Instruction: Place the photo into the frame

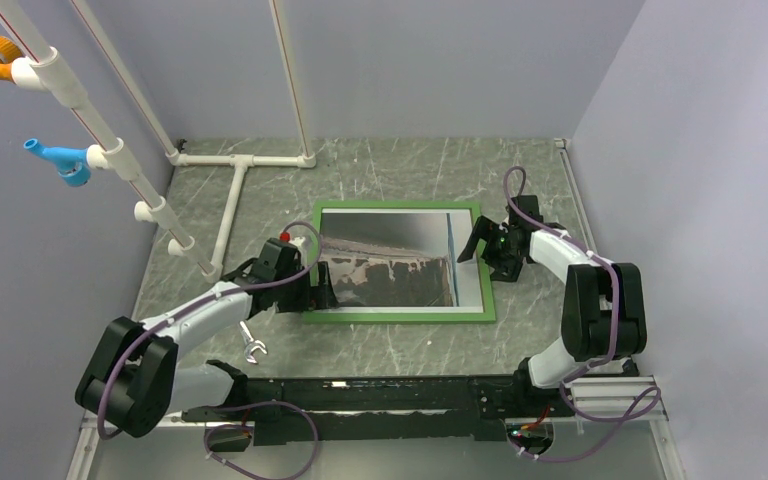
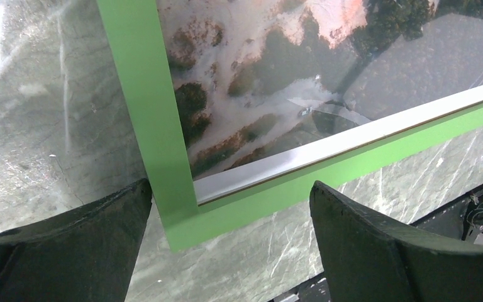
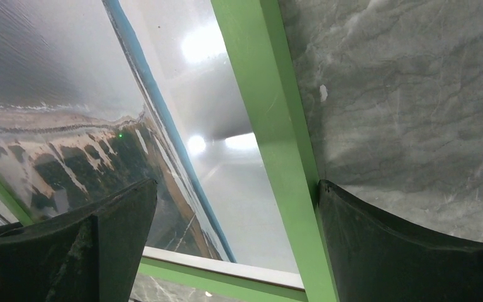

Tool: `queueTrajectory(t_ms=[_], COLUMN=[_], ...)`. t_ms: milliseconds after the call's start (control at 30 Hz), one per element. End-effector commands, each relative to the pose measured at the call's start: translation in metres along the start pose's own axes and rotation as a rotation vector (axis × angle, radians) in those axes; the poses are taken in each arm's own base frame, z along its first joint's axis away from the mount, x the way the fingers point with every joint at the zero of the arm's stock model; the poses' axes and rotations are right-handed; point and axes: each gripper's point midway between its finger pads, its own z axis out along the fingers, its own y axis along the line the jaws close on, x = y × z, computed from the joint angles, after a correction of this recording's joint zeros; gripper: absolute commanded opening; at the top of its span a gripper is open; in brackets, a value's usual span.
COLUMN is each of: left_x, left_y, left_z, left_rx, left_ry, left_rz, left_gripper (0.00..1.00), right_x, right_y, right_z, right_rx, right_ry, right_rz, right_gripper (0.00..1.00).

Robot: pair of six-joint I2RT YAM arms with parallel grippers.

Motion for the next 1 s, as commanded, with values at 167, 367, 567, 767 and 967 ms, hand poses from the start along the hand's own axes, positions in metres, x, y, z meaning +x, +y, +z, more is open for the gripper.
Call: queueTrajectory(t_ms=[167, 367, 567, 767, 967], left_x=[-0.001, -0.030, -0.068, -0.098, -0.115], left_y=[-0.007, -0.004, -0.029, -0.044, -0.051], left_z=[-0.016, -0.038, -0.070, -0.107, -0.137], left_rx=[0.039, -0.020, 0.064, 0.109, 0.148], left_ry=[-0.064, -0.199, -0.400, -0.614, -0.819], left_rz=[0.020, 0.084, 0.135, 0.195, 0.274], left_gripper=[0.99, 0.99, 0.99, 0.99, 0.99], right_x=[-0.021, -0.029, -0.039, -0.046, -0.047], right_y=[0.011, 0.012, 0.016, 0.025, 0.032], right_z=[-0.020, -0.041, -0.072, -0.105, -0.129], right_rx=[-0.005, 0.004, -0.010, -0.068, -0.125], right_ry=[-0.093, -0.184, -0.323, -0.478, -0.590], right_rz=[-0.024, -0.040, -0.064, -0.104, -0.162], right_gripper=[1.00, 1.00, 1.00, 1.00, 1.00])
